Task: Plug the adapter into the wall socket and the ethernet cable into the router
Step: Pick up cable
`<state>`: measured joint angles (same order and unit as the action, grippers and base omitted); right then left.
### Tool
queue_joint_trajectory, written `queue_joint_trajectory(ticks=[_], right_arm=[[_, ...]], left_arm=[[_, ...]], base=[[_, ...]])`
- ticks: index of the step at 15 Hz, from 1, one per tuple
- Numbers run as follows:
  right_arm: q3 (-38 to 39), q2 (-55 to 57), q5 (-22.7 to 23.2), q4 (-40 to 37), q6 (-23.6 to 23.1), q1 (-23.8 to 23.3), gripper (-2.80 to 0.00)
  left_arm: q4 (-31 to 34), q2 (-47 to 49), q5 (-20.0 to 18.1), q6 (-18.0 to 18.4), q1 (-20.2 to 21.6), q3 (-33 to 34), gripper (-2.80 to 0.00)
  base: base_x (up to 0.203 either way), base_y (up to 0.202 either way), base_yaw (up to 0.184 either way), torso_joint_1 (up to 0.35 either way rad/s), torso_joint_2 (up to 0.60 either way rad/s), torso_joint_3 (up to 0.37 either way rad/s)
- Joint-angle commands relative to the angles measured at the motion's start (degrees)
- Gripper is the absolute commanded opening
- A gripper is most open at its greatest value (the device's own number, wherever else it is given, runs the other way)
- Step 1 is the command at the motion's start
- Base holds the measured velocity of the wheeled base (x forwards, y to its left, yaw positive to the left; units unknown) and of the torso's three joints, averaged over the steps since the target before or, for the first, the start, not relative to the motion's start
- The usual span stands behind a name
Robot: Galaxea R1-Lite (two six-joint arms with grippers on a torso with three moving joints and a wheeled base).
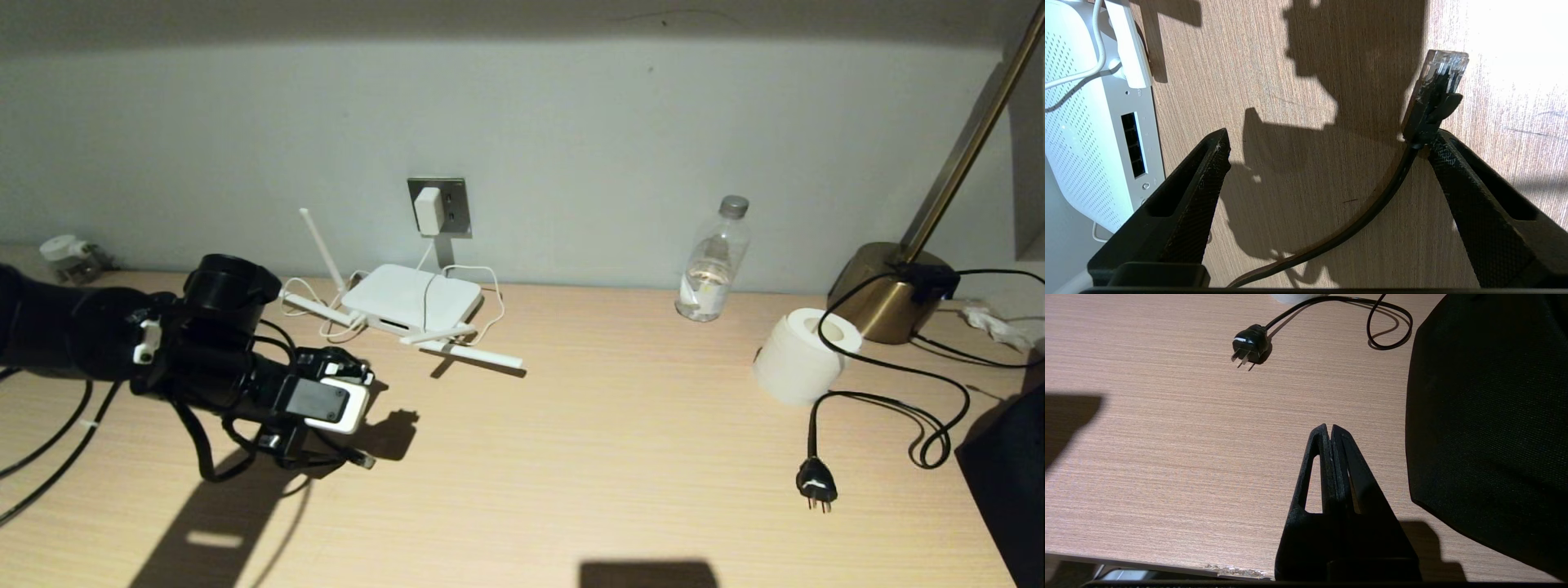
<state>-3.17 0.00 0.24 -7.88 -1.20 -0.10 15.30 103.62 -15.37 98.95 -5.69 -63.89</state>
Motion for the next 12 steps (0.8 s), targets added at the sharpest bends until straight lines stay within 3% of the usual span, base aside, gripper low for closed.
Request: queue_joint_trajectory(ticks=[1,6,12], right_arm=[[0.01,0.0,0.02,-0.04,-0.04,0.01,-2.8],[-0.05,0.07,0.02,-0.04,-0.04,0.01,-2.8],[0.01,0.0,0.02,-0.04,-0.04,0.01,-2.8]], left_arm=[[0.19,0.71,-0.01,0.47,-0.11,-0.1,0.0],[1.05,0.07,-0.08,-1.55,-3.59,-0.88,0.0],[1.14,-0.17,1.05,-1.57,-3.36,-0.8,0.0]], base=[[0.0,0.0,0.0,0.0,0.0,0.0],[0.0,0.0,0.0,0.0,0.0,0.0],[0.0,0.0,0.0,0.0,0.0,0.0]])
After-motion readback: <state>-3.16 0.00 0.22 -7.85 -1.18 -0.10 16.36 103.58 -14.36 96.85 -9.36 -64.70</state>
